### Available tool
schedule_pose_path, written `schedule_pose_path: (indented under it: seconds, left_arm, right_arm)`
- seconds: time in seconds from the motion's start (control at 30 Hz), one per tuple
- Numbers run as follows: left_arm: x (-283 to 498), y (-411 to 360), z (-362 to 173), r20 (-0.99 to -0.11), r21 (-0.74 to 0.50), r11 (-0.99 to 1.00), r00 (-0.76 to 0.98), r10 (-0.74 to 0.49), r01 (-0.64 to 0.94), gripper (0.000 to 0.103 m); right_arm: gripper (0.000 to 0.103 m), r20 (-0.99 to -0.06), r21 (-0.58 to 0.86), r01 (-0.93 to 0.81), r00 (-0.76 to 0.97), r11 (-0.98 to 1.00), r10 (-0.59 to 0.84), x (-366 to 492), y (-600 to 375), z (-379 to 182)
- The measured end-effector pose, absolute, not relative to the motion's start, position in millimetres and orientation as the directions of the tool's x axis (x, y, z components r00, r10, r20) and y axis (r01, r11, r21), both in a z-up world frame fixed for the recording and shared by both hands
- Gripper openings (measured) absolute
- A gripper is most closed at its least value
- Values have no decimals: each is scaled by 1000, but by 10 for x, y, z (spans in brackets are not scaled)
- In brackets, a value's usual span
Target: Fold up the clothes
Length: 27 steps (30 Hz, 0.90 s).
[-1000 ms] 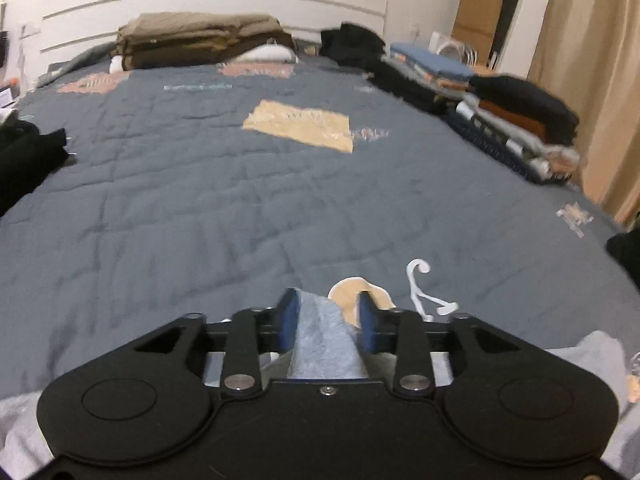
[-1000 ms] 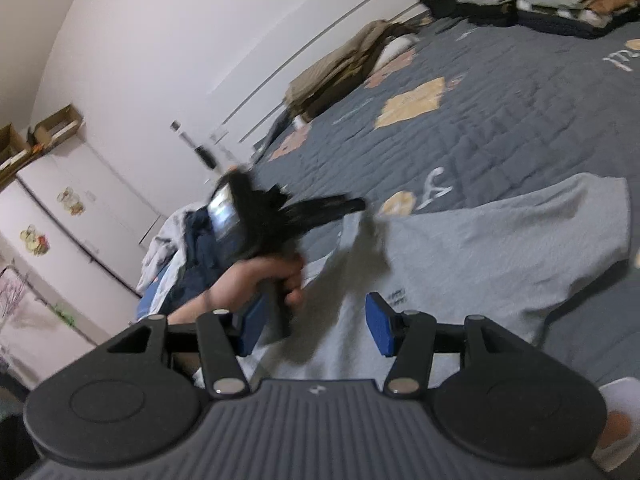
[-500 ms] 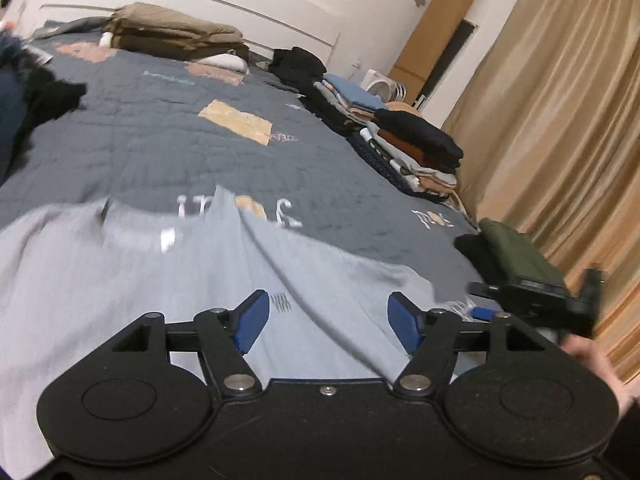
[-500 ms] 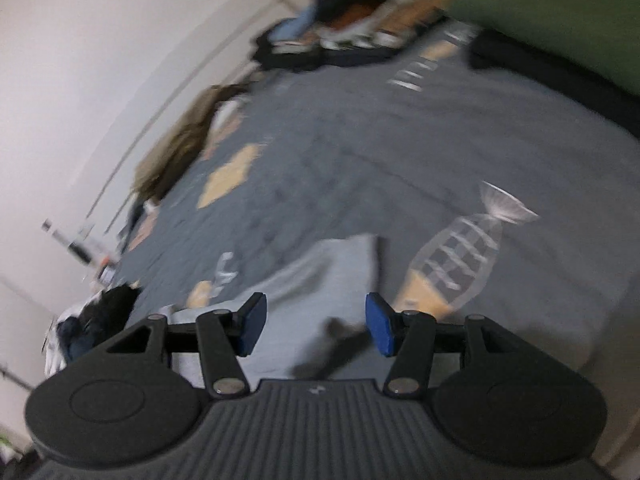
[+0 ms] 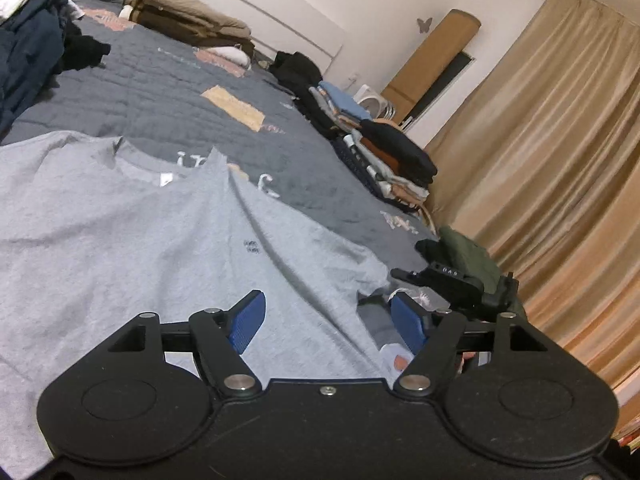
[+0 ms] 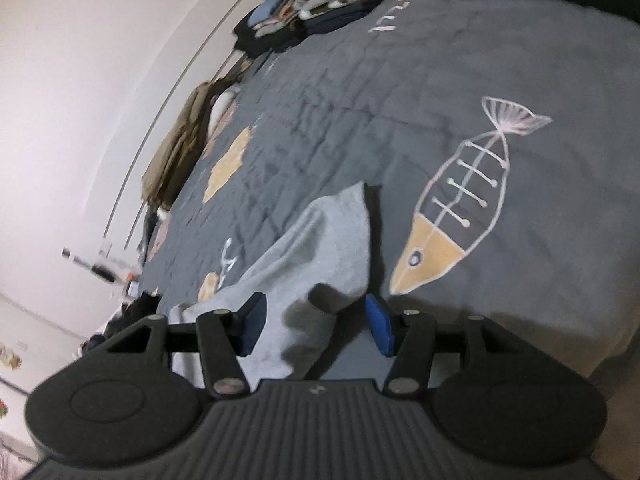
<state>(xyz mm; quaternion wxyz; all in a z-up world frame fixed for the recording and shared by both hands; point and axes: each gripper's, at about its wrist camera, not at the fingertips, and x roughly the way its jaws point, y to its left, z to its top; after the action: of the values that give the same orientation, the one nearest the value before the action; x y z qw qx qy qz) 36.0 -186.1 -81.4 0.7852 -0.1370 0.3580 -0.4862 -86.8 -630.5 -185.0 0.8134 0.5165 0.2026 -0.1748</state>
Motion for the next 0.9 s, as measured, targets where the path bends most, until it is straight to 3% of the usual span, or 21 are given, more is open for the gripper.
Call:
schedule_pose_path:
  seconds: [0.07, 0.13, 0.2, 0.3, 0.47, 0.57, 0.63, 0.73, 0.77, 0.8, 0.83, 0.87, 0.9]
  left_arm:
    - [366, -1866, -852, -438, -560, 497, 272, -857, 663, 69]
    - [353, -1863, -890, -439, -573, 493, 263, -859, 655, 69]
    - [346, -1866, -917, -441, -578, 489, 255, -861, 653, 69]
    - [331, -1860, -932, -446, -571, 490, 252, -859, 659, 69]
    - [353, -1850, -927, -443, -579, 491, 255, -860, 650, 69]
    - [365, -1864, -933, -457, -577, 500, 253, -853, 645, 69]
    - [358, -1871, -928, -457, -572, 499, 252, -853, 651, 69]
    - [356, -1874, -918, -452, -571, 493, 250, -856, 656, 69]
    - [357, -1873, -912, -449, -572, 487, 245, -859, 660, 69]
    - [357, -1873, -906, -446, -573, 480, 240, -863, 664, 69]
    - [358, -1872, -900, -442, -573, 474, 235, -866, 668, 69]
    - [358, -1871, -894, -439, -574, 467, 230, -869, 672, 69]
    - [364, -1869, -883, -432, -577, 457, 222, -874, 677, 69]
  right_arm:
    - [52, -482, 806, 471, 874, 358, -64, -859, -6325, -1925]
    - [39, -437, 849, 425, 899, 312, -35, -841, -6324, -1978]
    - [11, -421, 867, 408, 907, 285, -16, -816, -6314, -1998]
    - [3, -441, 854, 437, 896, 281, -53, -847, -6318, -1867]
    - [3, -535, 721, 590, 807, 363, -249, -1100, -6366, -1338]
    - [5, -673, 526, 713, 682, 464, -286, -1045, -6380, -1385]
    - [7, -710, 540, 731, 662, 416, -242, -1063, -6455, -1601]
    - [10, -542, 762, 579, 816, 291, -201, -1214, -6619, -1755]
    - [18, -527, 768, 565, 825, 303, -203, -1211, -6647, -1759]
    - [33, -511, 773, 550, 835, 316, -205, -1208, -6674, -1763]
    - [42, -495, 778, 536, 844, 328, -206, -1206, -6701, -1768]
    - [48, -487, 774, 528, 849, 350, -206, -1184, -6728, -1766]
    - [49, -502, 742, 539, 841, 398, -202, -1104, -6752, -1747]
